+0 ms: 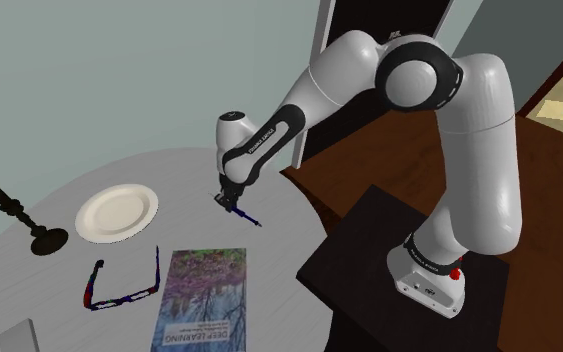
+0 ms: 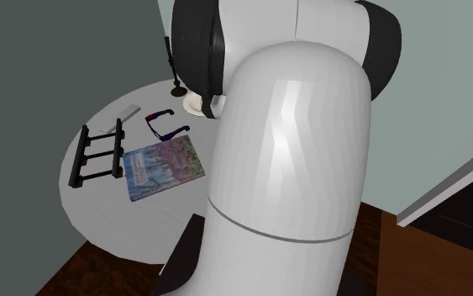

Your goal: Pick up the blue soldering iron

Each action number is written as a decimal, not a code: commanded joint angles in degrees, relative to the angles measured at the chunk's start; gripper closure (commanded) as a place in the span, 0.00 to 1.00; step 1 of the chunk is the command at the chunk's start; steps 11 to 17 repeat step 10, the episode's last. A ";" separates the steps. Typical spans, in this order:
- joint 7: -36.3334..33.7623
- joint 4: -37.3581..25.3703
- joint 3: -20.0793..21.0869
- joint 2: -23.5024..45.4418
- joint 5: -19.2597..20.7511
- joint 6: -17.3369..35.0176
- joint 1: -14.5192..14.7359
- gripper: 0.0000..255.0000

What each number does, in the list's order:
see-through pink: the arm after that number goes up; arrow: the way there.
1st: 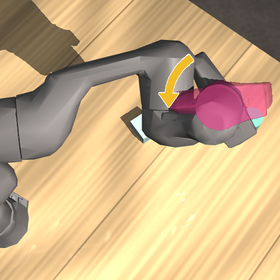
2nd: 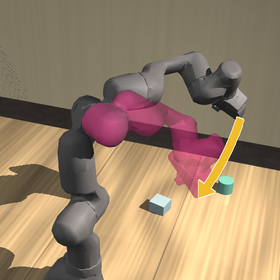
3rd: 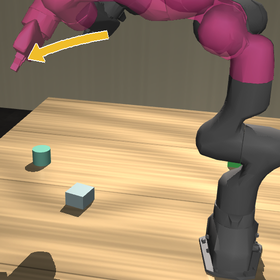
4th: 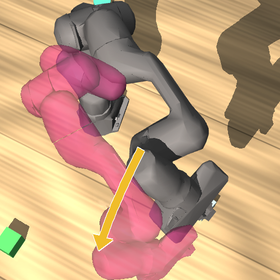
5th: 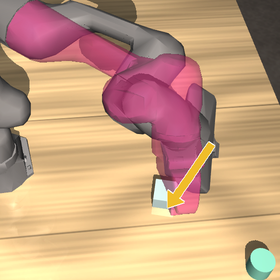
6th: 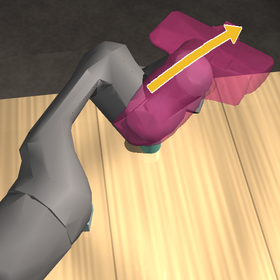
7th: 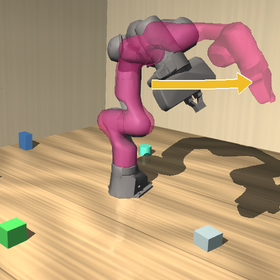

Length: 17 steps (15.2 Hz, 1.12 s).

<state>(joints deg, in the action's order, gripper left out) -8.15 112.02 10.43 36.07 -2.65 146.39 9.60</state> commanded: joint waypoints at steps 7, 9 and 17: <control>-0.20 0.85 0.57 -5.07 -0.55 -4.19 -0.46 1.00; -0.22 0.93 0.65 -5.77 -0.64 -4.81 -0.53 1.00; -0.22 0.92 0.65 -5.77 -0.64 -4.81 -0.53 1.00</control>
